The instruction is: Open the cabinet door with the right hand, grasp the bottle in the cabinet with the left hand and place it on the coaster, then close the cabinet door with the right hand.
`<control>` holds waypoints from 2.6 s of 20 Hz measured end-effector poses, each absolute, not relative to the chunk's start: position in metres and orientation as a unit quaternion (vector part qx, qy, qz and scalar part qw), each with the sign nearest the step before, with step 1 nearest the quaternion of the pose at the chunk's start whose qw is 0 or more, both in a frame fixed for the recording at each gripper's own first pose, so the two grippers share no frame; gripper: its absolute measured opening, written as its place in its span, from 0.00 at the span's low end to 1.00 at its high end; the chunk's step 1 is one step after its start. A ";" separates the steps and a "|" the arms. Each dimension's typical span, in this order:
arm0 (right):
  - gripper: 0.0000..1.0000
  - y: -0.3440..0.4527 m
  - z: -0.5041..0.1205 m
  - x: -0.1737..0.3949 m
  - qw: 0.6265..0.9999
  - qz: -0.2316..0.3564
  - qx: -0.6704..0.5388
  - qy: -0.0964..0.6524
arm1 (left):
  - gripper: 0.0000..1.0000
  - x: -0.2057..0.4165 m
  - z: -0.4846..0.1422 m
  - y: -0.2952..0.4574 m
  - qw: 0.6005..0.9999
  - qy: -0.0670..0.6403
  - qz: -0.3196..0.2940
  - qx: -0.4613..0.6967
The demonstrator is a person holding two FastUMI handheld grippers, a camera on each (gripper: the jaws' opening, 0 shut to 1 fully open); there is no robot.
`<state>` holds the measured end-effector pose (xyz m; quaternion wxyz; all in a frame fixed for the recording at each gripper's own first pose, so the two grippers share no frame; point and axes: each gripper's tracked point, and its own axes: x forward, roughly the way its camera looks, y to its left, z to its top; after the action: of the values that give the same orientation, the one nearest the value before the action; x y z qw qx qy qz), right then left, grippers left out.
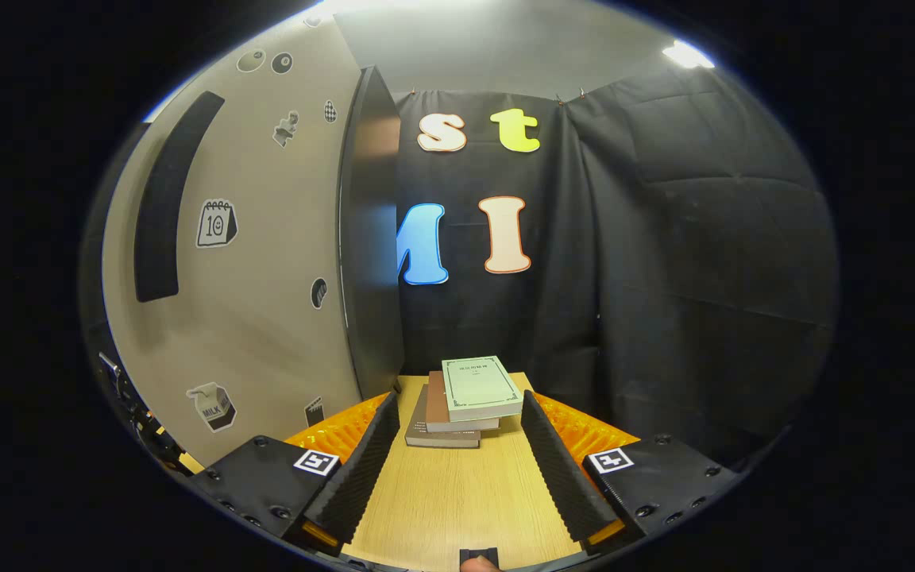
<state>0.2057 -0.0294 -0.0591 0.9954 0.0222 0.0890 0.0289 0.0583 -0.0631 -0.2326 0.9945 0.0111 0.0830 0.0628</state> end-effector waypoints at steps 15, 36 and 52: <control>0.98 -0.018 -0.010 0.201 0.993 0.081 0.051 0.068 | 0.67 0.027 -0.064 -0.050 0.995 0.027 0.095 0.030; 0.96 0.096 0.075 0.171 0.995 0.091 0.037 0.006 | 0.65 0.067 -0.007 0.011 1.000 -0.003 0.017 0.000; 0.97 0.196 0.081 0.179 0.994 0.107 0.013 0.000 | 0.65 0.088 -0.012 0.081 1.000 -0.011 0.003 -0.024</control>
<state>0.1787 0.1955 0.0808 0.9942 0.0130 -0.0003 0.1067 0.0884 0.0814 -0.0123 0.9996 -0.0240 -0.0107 0.0032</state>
